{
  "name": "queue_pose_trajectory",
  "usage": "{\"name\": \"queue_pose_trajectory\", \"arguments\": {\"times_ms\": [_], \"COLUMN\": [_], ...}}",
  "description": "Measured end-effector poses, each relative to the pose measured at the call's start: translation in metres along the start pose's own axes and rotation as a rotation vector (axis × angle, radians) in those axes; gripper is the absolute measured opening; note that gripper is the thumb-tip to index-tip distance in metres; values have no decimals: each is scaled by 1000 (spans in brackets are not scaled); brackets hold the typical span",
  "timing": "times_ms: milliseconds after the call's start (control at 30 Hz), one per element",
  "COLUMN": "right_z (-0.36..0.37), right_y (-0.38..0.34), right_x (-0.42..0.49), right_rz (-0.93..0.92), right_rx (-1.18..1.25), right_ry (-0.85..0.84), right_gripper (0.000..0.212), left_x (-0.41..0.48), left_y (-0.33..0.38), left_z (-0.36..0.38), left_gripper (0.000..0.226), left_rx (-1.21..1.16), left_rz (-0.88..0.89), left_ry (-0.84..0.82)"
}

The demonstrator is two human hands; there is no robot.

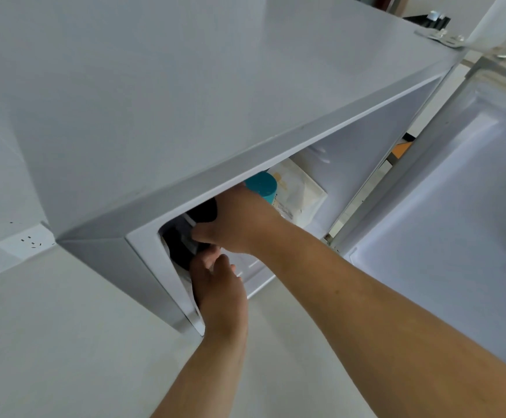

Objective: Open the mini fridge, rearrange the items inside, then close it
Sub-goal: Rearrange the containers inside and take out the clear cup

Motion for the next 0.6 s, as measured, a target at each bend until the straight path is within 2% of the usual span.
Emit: {"name": "queue_pose_trajectory", "arguments": {"times_ms": [100,233,367,533,600], "right_z": [-5,2,23,49,57], "right_y": [26,54,66,68,68], "right_x": [-1,-1,-1,-3,-3], "right_rz": [37,82,120,116,112], "right_rx": [-51,-113,-180,-186,-176], "right_ry": [55,99,61,-4,-33], "right_gripper": [77,82,82,85,85], "left_x": [2,11,19,30,38], "left_y": [1,-12,-30,-51,-59], "left_z": [9,20,21,15,11], "left_gripper": [37,28,23,35,22], "left_rx": [121,245,371,343,365], "left_rz": [35,101,83,-4,-25], "left_ry": [-83,-130,-163,-166,-151]}}
Point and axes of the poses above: each hand's wrist, its own x-axis towards the middle knuckle, its own z-axis out of the palm, y = z × x, the point moved 7 cm from there along x, towards the middle knuckle, and after that the axes turned 4 degrees about y, right-handed, at the moved point
